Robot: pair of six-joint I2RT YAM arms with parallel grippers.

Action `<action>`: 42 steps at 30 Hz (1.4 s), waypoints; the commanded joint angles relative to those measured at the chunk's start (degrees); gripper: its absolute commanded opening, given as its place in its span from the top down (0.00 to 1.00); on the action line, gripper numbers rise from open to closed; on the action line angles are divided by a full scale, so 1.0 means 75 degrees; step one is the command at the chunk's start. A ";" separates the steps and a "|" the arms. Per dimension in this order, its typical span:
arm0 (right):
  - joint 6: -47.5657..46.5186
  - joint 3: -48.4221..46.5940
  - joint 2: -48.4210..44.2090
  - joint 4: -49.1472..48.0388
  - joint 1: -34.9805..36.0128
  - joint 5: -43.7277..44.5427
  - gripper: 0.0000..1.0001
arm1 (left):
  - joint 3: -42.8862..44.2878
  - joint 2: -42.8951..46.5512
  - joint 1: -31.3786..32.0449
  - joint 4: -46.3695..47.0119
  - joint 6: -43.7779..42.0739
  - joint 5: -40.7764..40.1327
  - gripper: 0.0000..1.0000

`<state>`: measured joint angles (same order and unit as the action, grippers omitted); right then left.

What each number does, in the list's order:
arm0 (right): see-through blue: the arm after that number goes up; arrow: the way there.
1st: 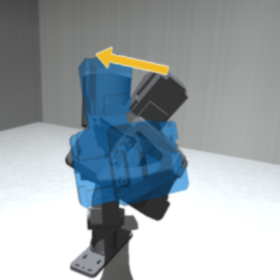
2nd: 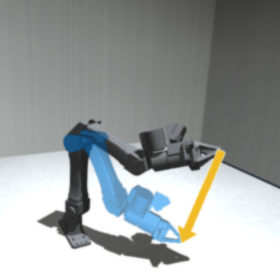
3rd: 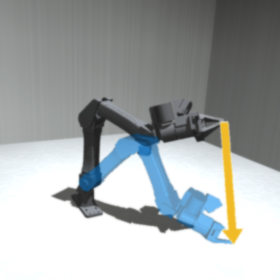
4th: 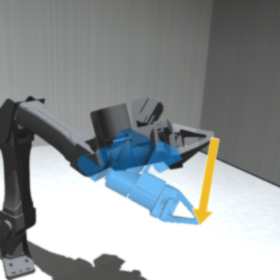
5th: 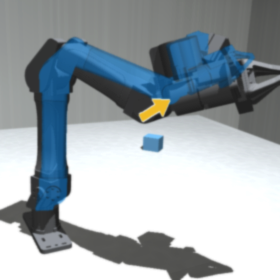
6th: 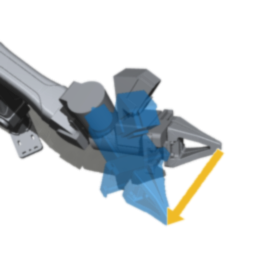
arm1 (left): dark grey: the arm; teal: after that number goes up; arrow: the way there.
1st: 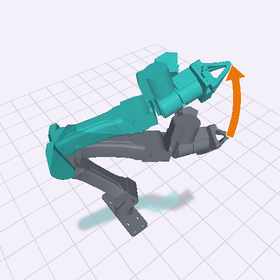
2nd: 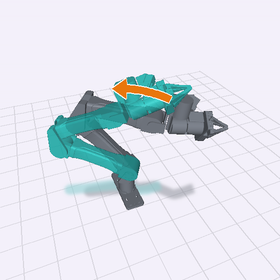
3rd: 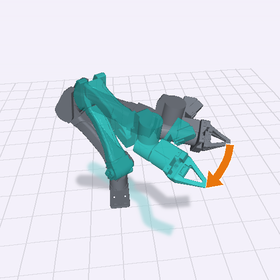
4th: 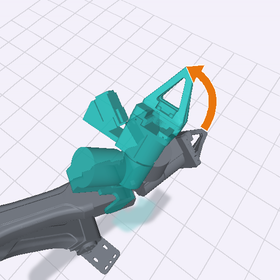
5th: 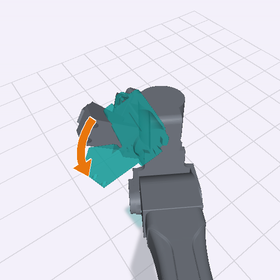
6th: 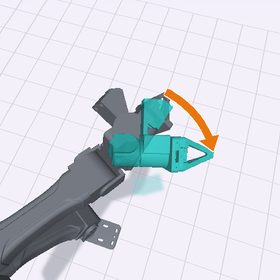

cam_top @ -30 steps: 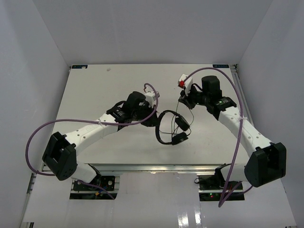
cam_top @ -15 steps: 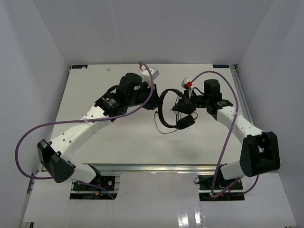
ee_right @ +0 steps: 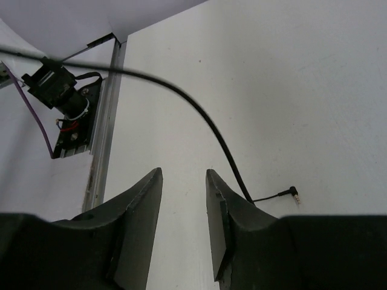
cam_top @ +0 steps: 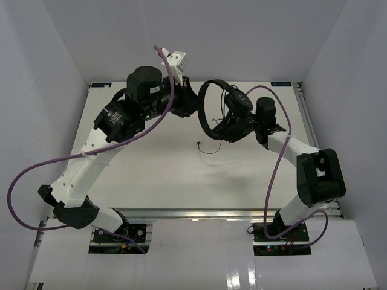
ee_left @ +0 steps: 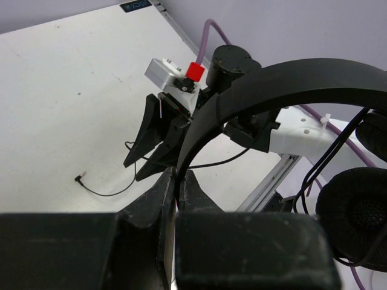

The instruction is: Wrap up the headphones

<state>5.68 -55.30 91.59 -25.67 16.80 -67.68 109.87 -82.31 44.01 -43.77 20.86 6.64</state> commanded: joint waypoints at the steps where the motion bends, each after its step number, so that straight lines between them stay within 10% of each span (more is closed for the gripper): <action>1: 0.0349 0.0260 -0.0159 -0.0990 0.0068 -0.0282 0.57 | 0.0337 -0.0181 0.0038 -0.0508 0.0120 -0.0308 1.00; 11: -0.1299 0.0872 -0.0423 0.0243 0.0146 -0.0585 0.54 | 0.1651 -0.0606 0.0038 -0.0894 0.0101 -0.0696 1.00; 19: -1.0660 -0.0763 -0.0566 0.8879 0.0162 -0.0852 0.28 | 0.1262 -0.0453 0.0040 -0.0820 0.0135 -0.1056 1.00; 22: -1.1395 -0.0504 -0.0819 0.9580 0.0151 -0.0242 0.27 | 0.1169 -0.0450 0.0039 -0.0809 0.0112 -0.1180 1.00; 35: -0.9962 0.0666 -0.3607 0.8679 0.0116 0.1627 0.28 | 0.0963 -0.0325 0.0040 -0.0964 0.0170 -0.1708 1.00; 42: -0.3839 0.1592 -0.3491 0.3872 -0.0025 0.2852 0.27 | 0.0951 -0.0248 0.0038 -0.0902 0.0198 -0.1600 1.00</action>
<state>-54.51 -47.19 63.07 28.09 17.41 -53.61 116.77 -87.64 44.07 -52.49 21.02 -5.40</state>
